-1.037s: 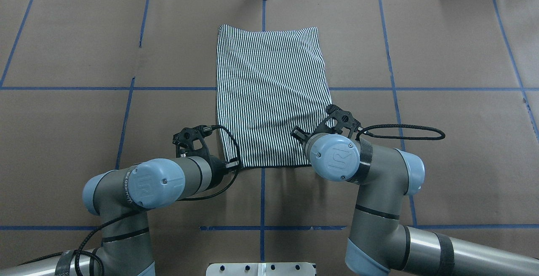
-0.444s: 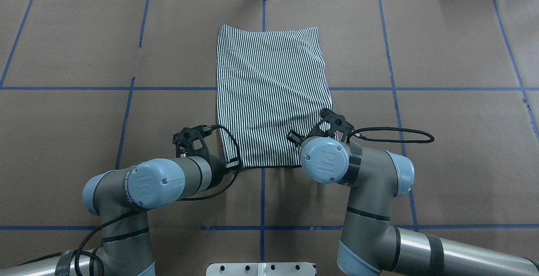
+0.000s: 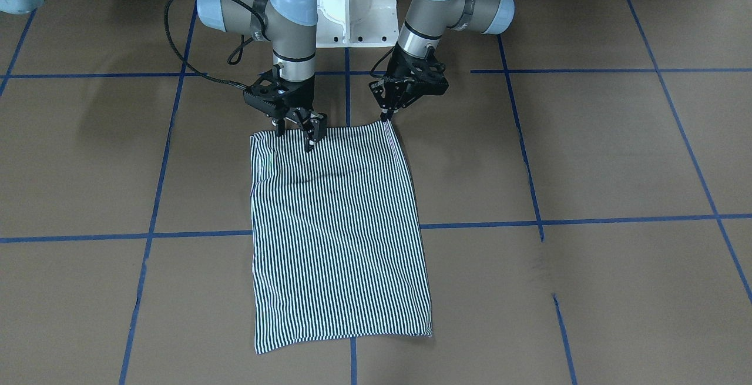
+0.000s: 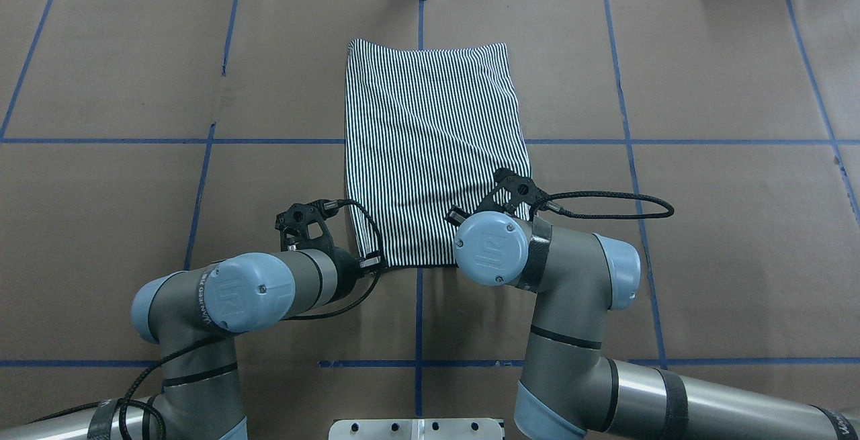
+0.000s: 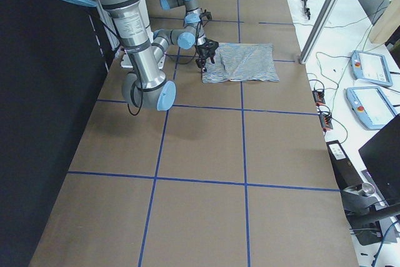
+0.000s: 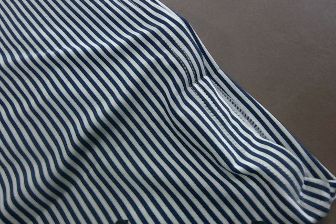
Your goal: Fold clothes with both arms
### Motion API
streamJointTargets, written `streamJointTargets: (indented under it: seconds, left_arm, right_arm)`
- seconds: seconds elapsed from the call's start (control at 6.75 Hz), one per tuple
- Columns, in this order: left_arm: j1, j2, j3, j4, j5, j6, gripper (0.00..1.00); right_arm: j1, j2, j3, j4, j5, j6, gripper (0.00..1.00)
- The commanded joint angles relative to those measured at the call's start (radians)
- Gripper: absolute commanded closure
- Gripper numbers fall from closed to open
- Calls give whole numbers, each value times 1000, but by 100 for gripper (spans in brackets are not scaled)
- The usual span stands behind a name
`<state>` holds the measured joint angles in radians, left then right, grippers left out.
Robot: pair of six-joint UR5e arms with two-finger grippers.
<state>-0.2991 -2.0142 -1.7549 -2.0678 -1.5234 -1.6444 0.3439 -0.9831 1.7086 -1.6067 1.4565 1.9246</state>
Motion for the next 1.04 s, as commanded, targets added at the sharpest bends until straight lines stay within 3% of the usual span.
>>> streamJointTargets:
  seconds: [0.0,0.89]
  left_arm:
    - [0,2,0,0,0,0,100]
    - [0,0,0,-2,-1,0,100]
  right_arm:
    - [6,4,-1,-33,21,-44,17]
    - [10,9,-29,-25,24,-38,20]
